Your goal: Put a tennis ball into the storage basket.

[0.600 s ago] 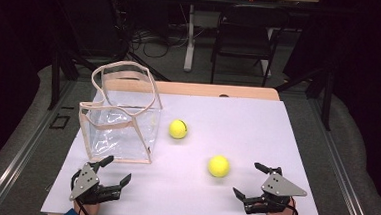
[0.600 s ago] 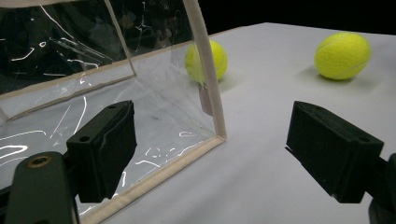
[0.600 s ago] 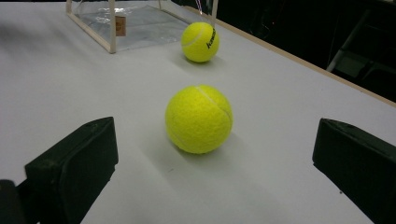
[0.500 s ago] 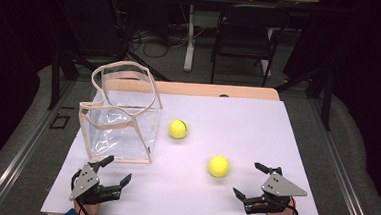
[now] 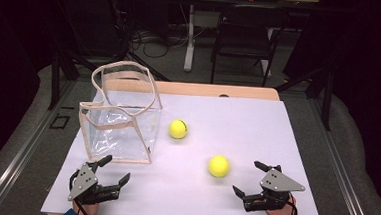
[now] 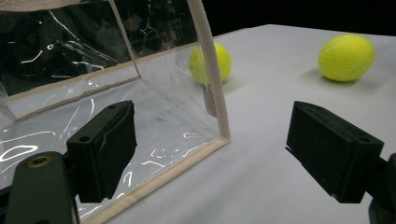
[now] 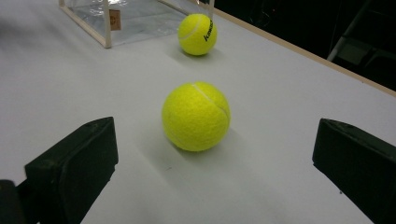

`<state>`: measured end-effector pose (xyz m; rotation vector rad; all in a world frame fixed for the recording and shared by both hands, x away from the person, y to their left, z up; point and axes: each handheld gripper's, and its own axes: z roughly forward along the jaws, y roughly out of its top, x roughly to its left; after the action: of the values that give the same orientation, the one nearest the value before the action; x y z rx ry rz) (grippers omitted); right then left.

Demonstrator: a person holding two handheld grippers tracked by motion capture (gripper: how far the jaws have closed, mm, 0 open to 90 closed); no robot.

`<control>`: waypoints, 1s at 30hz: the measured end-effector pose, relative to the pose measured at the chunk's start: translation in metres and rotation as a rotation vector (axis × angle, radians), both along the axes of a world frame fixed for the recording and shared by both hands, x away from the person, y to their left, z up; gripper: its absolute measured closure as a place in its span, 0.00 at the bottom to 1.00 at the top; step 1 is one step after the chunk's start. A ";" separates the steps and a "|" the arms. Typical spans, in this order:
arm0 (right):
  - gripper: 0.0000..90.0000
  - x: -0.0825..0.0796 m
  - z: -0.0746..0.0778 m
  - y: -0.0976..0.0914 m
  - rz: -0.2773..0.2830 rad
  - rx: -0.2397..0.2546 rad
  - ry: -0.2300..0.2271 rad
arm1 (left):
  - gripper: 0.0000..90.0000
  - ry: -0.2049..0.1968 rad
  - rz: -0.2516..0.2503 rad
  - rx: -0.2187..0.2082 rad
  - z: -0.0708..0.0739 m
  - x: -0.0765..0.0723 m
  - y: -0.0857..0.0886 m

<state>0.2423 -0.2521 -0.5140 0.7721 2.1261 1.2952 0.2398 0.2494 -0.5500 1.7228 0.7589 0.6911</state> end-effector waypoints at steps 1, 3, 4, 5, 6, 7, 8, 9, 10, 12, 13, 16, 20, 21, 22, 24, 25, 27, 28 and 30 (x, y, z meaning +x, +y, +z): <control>0.00 0.001 0.002 0.001 -0.003 -0.002 0.005 | 0.18 0.000 0.000 0.001 0.000 0.000 0.000; 0.00 0.002 0.004 0.002 -0.002 0.006 0.013 | 0.18 -0.001 -0.003 0.004 0.000 -0.001 0.000; 0.00 0.004 0.004 0.005 -0.004 -0.008 0.028 | 0.18 0.000 0.001 -0.004 0.000 -0.001 0.001; 0.00 0.005 0.005 0.006 -0.007 -0.018 0.033 | 0.18 0.000 0.001 -0.004 0.000 -0.001 0.001; 0.00 0.005 0.005 0.006 -0.007 -0.018 0.033 | 0.18 -0.001 0.002 -0.006 0.000 -0.001 0.001; 0.00 0.006 0.005 0.008 -0.007 -0.026 0.047 | 0.18 0.005 0.001 -0.007 0.000 0.000 0.001; 0.00 0.006 0.005 0.008 -0.007 -0.026 0.047 | 0.18 0.005 0.001 -0.007 0.000 0.000 0.001; 0.00 0.008 0.004 0.011 -0.023 -0.053 0.062 | 0.18 0.006 0.000 -0.008 0.000 0.000 0.002; 0.00 0.008 0.004 0.011 -0.023 -0.053 0.062 | 0.18 0.006 0.000 -0.008 0.000 0.000 0.002; 0.00 0.011 0.003 0.015 -0.022 -0.065 0.085 | 0.18 0.003 0.005 -0.017 0.000 0.000 0.002; 0.00 0.012 0.003 0.017 -0.018 -0.075 0.090 | 0.18 0.004 0.007 -0.020 0.000 0.000 0.003; 0.00 0.016 0.008 0.017 -0.016 -0.078 0.101 | 0.18 0.007 0.004 -0.018 -0.001 0.003 0.002; 0.00 0.023 0.008 0.021 -0.006 -0.079 0.137 | 0.18 0.005 0.016 -0.028 0.000 0.004 0.003; 0.00 0.025 0.008 0.023 -0.001 -0.086 0.143 | 0.18 0.009 0.013 -0.031 -0.001 0.005 0.003; 0.00 0.027 0.008 0.024 0.000 -0.093 0.151 | 0.18 0.012 0.011 -0.029 -0.001 0.006 0.003; 0.00 0.032 0.007 0.027 0.008 -0.101 0.167 | 0.18 0.017 0.011 -0.029 -0.002 0.007 0.002; 0.00 0.032 0.007 0.027 0.008 -0.101 0.167 | 0.18 0.018 0.011 -0.027 -0.002 0.007 0.002; 0.00 0.038 0.008 0.030 0.024 -0.107 0.185 | 0.18 0.015 0.007 -0.021 -0.001 0.006 0.002; 0.00 0.040 0.009 0.031 0.028 -0.111 0.189 | 0.18 0.015 0.006 -0.023 -0.001 0.006 0.002; 0.00 0.044 0.009 0.034 0.038 -0.120 0.195 | 0.18 0.014 0.005 -0.025 -0.001 0.005 0.001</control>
<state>0.2860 -0.2181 -0.5052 0.8398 2.3596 1.1386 0.2452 0.2509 -0.5509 1.7055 0.7793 0.6713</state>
